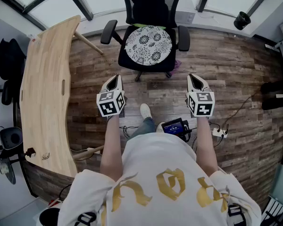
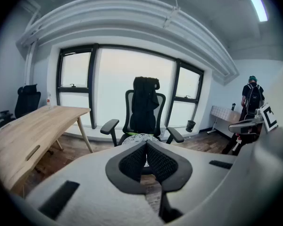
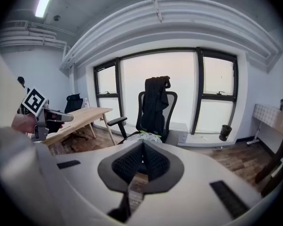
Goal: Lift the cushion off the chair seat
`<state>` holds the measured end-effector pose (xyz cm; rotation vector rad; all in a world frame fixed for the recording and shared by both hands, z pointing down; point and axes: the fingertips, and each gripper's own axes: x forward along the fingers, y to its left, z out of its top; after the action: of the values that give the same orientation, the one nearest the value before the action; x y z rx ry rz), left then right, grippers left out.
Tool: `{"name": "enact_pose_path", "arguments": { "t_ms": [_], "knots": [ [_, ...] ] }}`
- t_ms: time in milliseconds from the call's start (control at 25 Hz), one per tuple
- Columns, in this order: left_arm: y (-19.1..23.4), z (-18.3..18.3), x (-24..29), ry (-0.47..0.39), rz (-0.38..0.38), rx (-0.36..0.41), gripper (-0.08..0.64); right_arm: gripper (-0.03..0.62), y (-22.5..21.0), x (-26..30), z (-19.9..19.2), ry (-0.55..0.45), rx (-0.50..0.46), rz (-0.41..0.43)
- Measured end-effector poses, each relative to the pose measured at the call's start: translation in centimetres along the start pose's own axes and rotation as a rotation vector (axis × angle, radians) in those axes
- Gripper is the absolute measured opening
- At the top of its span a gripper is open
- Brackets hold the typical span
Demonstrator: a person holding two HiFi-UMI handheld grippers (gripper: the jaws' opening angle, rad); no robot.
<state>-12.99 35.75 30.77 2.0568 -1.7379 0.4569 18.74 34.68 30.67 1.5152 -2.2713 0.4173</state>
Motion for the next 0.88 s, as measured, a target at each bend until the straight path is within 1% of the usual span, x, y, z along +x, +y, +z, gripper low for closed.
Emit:
{"name": "enact_pose_path", "arguments": {
  "t_ms": [80, 160, 400, 640, 760, 880],
  "knots": [
    [-0.3, -0.3, 0.0, 0.013, 0.015, 0.037, 0.011, 0.011, -0.1, -0.2, -0.3, 0.002, 0.001, 0.001],
    [-0.6, -0.6, 0.0, 0.020, 0.018, 0.056, 0.011, 0.011, -0.3, -0.4, -0.6, 0.007, 0.001, -0.001],
    [-1.2, -1.2, -0.1, 0.028, 0.008, 0.021, 0.011, 0.011, -0.7, -1.1, -1.2, 0.011, 0.006, -0.006],
    [-1.5, -1.4, -0.1, 0.036, 0.004, 0.045, 0.011, 0.011, -0.9, -1.4, -0.9, 0.003, -0.003, -0.023],
    [-1.5, -1.3, -0.3, 0.026, -0.001, 0.028, 0.011, 0.011, -0.7, -1.6, -0.9, 0.002, -0.010, -0.019],
    [-1.4, -1.3, -0.5, 0.021, -0.006, 0.012, 0.011, 0.011, -0.5, -1.6, -0.8, -0.015, 0.023, -0.006]
  ]
}}
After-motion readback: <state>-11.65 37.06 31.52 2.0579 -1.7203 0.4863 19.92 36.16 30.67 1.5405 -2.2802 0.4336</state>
